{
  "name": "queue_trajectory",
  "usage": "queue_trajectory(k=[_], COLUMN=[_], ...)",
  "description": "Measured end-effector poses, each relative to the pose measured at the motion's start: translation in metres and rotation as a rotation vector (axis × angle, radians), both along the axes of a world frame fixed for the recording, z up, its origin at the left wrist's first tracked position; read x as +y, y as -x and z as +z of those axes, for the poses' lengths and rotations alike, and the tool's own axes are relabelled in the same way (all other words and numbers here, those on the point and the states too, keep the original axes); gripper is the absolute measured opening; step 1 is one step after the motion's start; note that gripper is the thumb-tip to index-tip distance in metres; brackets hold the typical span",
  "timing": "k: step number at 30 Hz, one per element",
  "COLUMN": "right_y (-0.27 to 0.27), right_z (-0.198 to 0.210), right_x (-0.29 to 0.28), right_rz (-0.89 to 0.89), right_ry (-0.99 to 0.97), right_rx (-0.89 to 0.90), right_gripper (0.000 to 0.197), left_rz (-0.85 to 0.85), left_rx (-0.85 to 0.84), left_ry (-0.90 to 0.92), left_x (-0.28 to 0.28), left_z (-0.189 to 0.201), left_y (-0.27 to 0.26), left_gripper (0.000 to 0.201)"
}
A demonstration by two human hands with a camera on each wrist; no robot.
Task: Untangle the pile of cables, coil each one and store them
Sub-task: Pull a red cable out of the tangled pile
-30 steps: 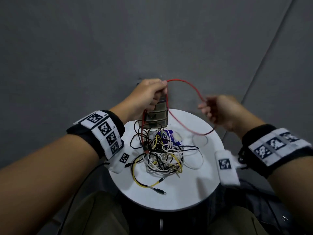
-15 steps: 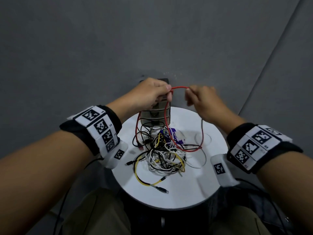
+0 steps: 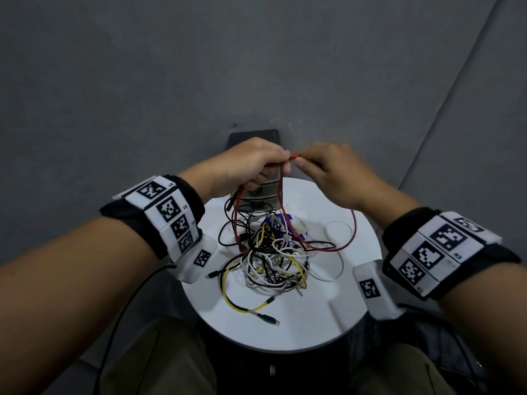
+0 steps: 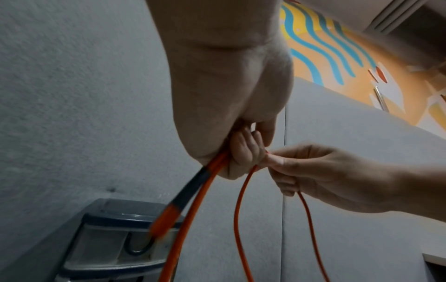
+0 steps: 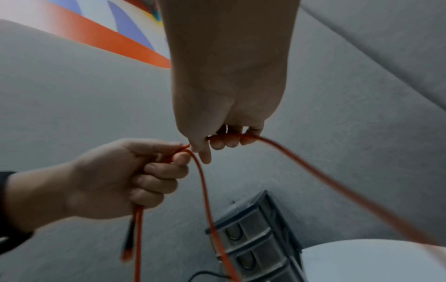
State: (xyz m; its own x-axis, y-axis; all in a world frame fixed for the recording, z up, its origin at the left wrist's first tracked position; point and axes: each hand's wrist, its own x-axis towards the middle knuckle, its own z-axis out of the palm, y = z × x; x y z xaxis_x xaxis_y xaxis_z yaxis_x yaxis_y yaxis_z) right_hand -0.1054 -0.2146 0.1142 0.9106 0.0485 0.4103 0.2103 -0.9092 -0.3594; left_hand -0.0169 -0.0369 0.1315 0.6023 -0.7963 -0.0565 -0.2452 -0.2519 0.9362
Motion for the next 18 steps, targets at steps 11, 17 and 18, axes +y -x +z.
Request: queue_trajectory(k=[11,17,18], right_y=[-0.014,-0.001,0.001], right_z=[-0.012,-0.011,-0.010], right_x=[0.005,-0.013,-0.016], right_rz=[0.005,0.084,0.087], right_ry=[-0.282,-0.587,-0.578], right_rx=[0.152,0.267,0.260], right_gripper=[0.024,0.020,0.021], left_rz=[-0.019,0.064,0.075], left_rx=[-0.194,-0.186,-0.173], left_ry=[-0.002,0.042,0.047], left_x=[0.000,0.008,0.009], left_z=[0.003,0.006,0.006], left_y=[0.003,-0.006,-0.008], left_gripper=[0.029,0.033,0.033])
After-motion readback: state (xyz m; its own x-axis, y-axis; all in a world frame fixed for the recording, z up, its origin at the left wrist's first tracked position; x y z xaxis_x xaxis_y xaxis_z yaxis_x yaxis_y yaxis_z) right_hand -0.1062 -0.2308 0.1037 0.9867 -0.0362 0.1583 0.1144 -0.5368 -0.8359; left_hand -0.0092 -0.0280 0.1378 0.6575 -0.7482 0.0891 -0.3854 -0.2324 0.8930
